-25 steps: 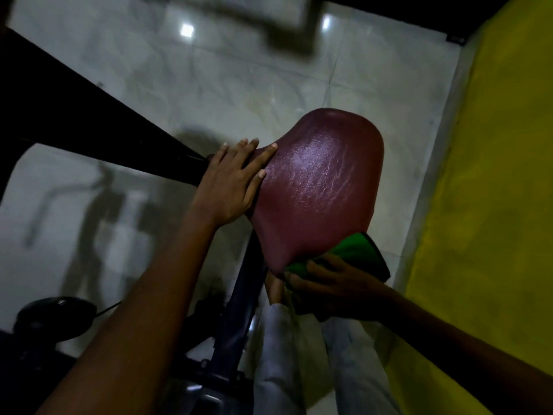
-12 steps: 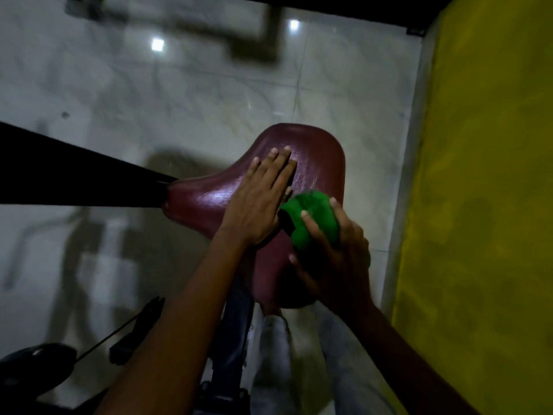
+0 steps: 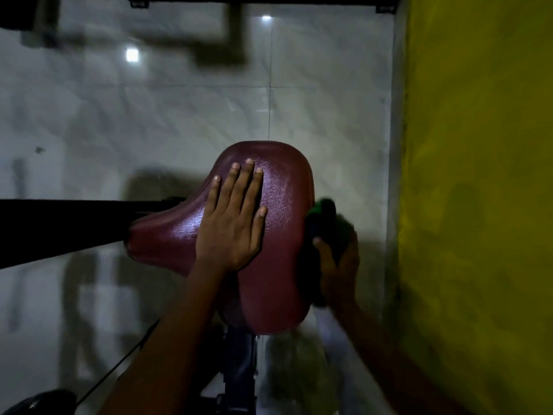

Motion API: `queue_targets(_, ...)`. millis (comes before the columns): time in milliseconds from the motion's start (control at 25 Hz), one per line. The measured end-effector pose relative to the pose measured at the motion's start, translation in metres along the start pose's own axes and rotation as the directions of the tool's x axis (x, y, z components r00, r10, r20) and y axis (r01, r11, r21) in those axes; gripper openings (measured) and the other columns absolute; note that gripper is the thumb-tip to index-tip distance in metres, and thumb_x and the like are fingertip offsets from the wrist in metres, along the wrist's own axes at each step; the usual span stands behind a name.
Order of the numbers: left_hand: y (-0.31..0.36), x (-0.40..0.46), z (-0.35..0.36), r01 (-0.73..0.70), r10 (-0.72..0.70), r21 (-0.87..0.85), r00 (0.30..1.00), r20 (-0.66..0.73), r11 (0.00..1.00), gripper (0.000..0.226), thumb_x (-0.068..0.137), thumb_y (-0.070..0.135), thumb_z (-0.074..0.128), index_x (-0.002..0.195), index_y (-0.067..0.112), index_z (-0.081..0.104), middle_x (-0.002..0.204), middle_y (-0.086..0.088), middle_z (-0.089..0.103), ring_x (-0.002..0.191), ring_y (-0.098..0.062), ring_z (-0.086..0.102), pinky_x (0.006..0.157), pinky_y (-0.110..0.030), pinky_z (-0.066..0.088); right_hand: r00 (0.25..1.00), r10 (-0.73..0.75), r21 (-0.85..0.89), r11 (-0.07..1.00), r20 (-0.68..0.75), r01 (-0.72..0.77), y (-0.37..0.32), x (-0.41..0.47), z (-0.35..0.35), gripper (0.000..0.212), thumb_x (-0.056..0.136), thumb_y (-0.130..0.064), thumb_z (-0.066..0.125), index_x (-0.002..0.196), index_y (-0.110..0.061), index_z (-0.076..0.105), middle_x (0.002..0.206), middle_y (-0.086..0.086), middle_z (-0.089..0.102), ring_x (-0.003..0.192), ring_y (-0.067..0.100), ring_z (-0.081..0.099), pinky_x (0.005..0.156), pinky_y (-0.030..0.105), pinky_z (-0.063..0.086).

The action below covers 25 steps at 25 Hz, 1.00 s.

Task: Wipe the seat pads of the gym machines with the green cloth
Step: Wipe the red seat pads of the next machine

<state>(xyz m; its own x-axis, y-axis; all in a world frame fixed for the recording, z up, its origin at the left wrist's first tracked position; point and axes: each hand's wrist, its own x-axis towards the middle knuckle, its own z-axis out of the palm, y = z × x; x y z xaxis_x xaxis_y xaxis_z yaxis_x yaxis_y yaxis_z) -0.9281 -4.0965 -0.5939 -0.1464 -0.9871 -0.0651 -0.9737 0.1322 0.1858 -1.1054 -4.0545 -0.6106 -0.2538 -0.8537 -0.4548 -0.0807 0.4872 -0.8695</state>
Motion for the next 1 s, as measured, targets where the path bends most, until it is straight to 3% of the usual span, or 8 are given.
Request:
queue_targets(160,0.003,-0.001,-0.002,0.001,-0.001,0.005,1.000,-0.006,1.000,0.055,0.098,0.029,0.031,0.148,0.005,0.029,0.156,-0.013,0.024,0.145,-0.027,0.018,0.116,-0.049,0.017,0.997,-0.063,-0.168,0.983,0.046,0.070,-0.050,0.099,0.029,0.060,0.069,-0.052,0.057,0.115,-0.013,0.057,0.105,0.010,0.059,0.096,0.022,0.060,0.087,0.046,0.050)
queue_targets(240,0.002,-0.001,-0.003,0.003,-0.003,0.000,1.000,-0.004,1.000,0.055,0.097,0.030,0.031,0.147,0.006,0.029,0.156,-0.013,0.023,0.145,-0.026,0.018,0.116,-0.049,0.018,0.996,-0.071,-0.219,0.972,0.058,0.082,-0.043,0.079,0.023,0.063,0.068,-0.059,0.059,0.119,-0.023,0.055,0.109,0.007,0.055,0.099,0.018,0.057,0.089,0.040,0.049)
queue_targets(360,0.002,0.000,-0.002,-0.008,0.008,0.012,1.000,0.003,1.000,0.057,0.097,0.031,0.029,0.148,0.006,0.029,0.156,-0.012,0.023,0.145,-0.025,0.018,0.116,-0.048,0.018,0.991,0.027,-0.113,0.994,0.129,-0.012,-0.015,-0.001,-0.006,0.056,0.065,-0.058,0.071,0.114,-0.048,0.045,0.118,-0.003,0.054,0.108,0.005,0.056,0.089,0.022,0.049)
queue_targets(440,0.000,0.000,-0.001,-0.021,0.021,0.013,1.000,-0.001,1.000,0.057,0.097,0.031,0.029,0.148,0.006,0.029,0.156,-0.012,0.024,0.145,-0.026,0.019,0.116,-0.049,0.019,0.987,0.067,-0.076,0.995,0.146,-0.057,-0.003,-0.025,-0.014,0.059,0.067,-0.049,0.074,0.118,-0.038,0.046,0.117,-0.009,0.057,0.108,0.000,0.057,0.087,0.017,0.049)
queue_targets(520,-0.001,0.000,0.000,-0.011,0.011,0.020,1.000,-0.016,1.000,0.056,0.097,0.031,0.028,0.148,0.006,0.029,0.155,-0.013,0.024,0.145,-0.027,0.020,0.115,-0.049,0.021,0.988,0.074,-0.070,0.995,0.136,-0.065,-0.006,0.007,-0.008,0.057,0.072,-0.047,0.075,0.119,-0.024,0.052,0.113,-0.007,0.062,0.104,0.002,0.060,0.088,0.029,0.051)
queue_targets(640,0.000,-0.001,0.000,0.000,0.001,0.024,1.000,-0.030,1.000,0.056,0.097,0.030,0.029,0.147,0.005,0.029,0.155,-0.013,0.024,0.144,-0.027,0.021,0.115,-0.049,0.021,0.981,-0.046,-0.175,0.981,0.188,0.080,-0.047,0.085,0.013,0.053,0.076,-0.051,0.068,0.114,-0.015,0.057,0.106,0.002,0.064,0.098,0.014,0.063,0.087,0.042,0.052)
queue_targets(800,-0.002,0.000,0.004,-0.001,0.003,0.041,0.999,-0.038,0.999,0.055,0.098,0.032,0.029,0.147,0.007,0.031,0.155,-0.013,0.027,0.144,-0.027,0.023,0.115,-0.047,0.020,0.862,-0.136,-0.416,0.832,0.488,0.366,-0.103,0.146,0.046,0.037,0.079,-0.043,0.068,0.109,-0.023,0.061,0.105,0.004,0.065,0.097,0.018,0.060,0.085,0.037,0.049)
queue_targets(1000,-0.005,0.000,0.007,-0.001,0.001,-0.007,0.999,-0.045,1.000,0.055,0.097,0.031,0.032,0.146,0.007,0.035,0.152,-0.013,0.033,0.142,-0.029,0.028,0.114,-0.048,0.023,0.922,0.040,-0.331,0.939,0.385,0.097,-0.087,0.119,0.014,0.013,0.082,-0.027,0.072,0.091,-0.025,0.063,0.093,0.000,0.066,0.090,0.020,0.062,0.086,0.043,0.050)
